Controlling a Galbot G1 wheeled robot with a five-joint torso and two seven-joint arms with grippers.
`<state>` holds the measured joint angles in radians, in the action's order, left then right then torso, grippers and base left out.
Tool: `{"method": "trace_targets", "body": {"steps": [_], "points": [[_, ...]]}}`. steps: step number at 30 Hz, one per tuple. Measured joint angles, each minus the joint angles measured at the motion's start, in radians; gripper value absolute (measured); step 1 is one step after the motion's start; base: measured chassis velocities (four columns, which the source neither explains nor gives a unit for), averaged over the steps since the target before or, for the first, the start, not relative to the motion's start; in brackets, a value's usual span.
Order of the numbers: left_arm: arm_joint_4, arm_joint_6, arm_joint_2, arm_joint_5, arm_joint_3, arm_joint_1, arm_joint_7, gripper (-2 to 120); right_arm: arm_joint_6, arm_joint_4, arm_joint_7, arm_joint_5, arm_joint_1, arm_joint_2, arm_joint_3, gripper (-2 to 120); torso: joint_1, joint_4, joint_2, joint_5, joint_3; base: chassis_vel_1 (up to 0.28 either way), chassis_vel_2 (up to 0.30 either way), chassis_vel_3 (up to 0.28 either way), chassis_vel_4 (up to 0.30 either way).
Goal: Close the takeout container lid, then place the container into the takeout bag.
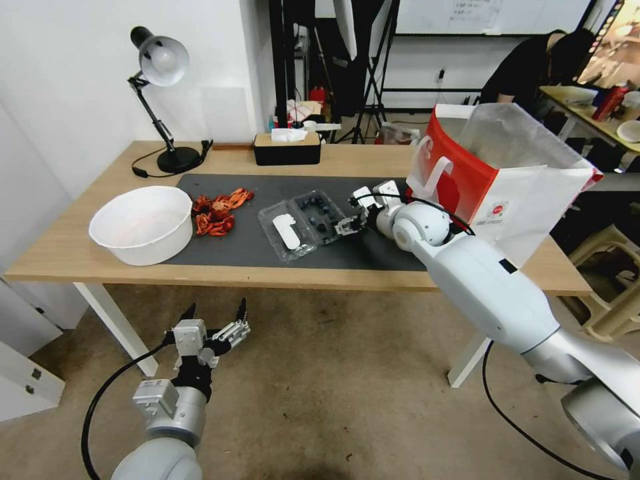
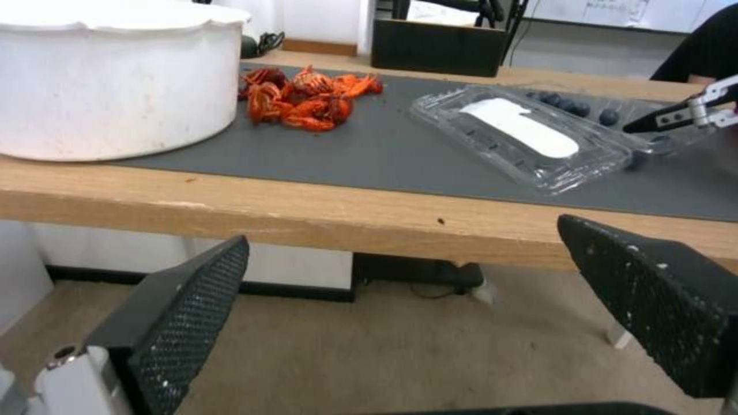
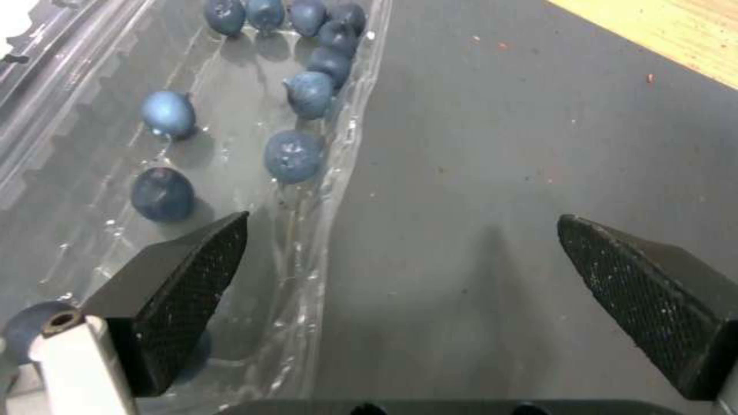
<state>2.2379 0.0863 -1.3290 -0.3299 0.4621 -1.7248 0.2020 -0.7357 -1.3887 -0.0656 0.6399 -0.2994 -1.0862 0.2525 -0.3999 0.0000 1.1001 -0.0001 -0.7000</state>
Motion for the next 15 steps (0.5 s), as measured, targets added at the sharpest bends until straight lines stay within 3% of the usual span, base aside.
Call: {"method": "trace_targets", "body": {"steps": [15], "points": [[0.001,0.002,0.007,-0.009,0.007,0.004,0.009,100,0.001,0.015,-0.037,0.005,0.032,0.023,0.042,100,0.000,0.0000,0.000,0.0001,0.000,0.000,0.000,0.000,0.000]]}}
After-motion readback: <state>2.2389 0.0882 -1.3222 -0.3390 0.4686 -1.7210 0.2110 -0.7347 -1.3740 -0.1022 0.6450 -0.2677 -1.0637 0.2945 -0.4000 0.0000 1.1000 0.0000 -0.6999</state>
